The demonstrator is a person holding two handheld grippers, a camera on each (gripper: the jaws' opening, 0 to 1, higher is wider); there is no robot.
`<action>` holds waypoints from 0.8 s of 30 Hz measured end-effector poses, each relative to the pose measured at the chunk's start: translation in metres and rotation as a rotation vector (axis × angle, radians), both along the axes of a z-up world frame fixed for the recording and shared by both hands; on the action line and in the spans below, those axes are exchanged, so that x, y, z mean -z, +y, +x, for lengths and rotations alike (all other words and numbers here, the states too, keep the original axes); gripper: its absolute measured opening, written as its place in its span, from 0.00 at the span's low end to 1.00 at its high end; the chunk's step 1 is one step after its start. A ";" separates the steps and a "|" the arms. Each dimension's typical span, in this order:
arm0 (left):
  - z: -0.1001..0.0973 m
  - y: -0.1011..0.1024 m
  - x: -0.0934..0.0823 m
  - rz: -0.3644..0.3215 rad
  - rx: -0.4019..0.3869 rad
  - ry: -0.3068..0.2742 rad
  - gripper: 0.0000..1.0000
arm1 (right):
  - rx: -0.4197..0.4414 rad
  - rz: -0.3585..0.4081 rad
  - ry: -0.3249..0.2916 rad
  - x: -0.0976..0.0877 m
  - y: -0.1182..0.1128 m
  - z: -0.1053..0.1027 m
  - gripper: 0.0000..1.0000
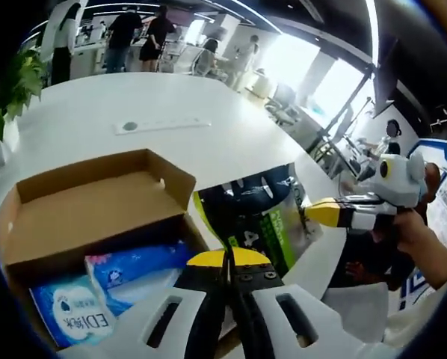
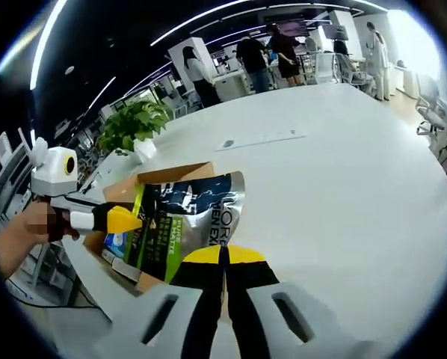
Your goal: Operate the shoe box by opening the lid, removing the specified soft item, and placing it in the target area until the item is outside and the box remains undamaged.
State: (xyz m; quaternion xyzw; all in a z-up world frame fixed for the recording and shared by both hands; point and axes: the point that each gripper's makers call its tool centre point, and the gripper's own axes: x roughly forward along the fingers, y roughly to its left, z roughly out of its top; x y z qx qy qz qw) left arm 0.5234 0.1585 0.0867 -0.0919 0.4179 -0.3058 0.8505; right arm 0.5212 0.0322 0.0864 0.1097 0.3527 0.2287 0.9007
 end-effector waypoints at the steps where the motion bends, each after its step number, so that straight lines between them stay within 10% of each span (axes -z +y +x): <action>1: 0.001 -0.002 0.001 0.000 0.003 0.002 0.00 | 0.003 -0.001 0.002 0.001 -0.002 0.000 0.00; 24: 0.020 -0.036 0.026 0.080 0.066 0.015 0.00 | 0.025 -0.050 0.044 0.027 -0.033 0.021 0.00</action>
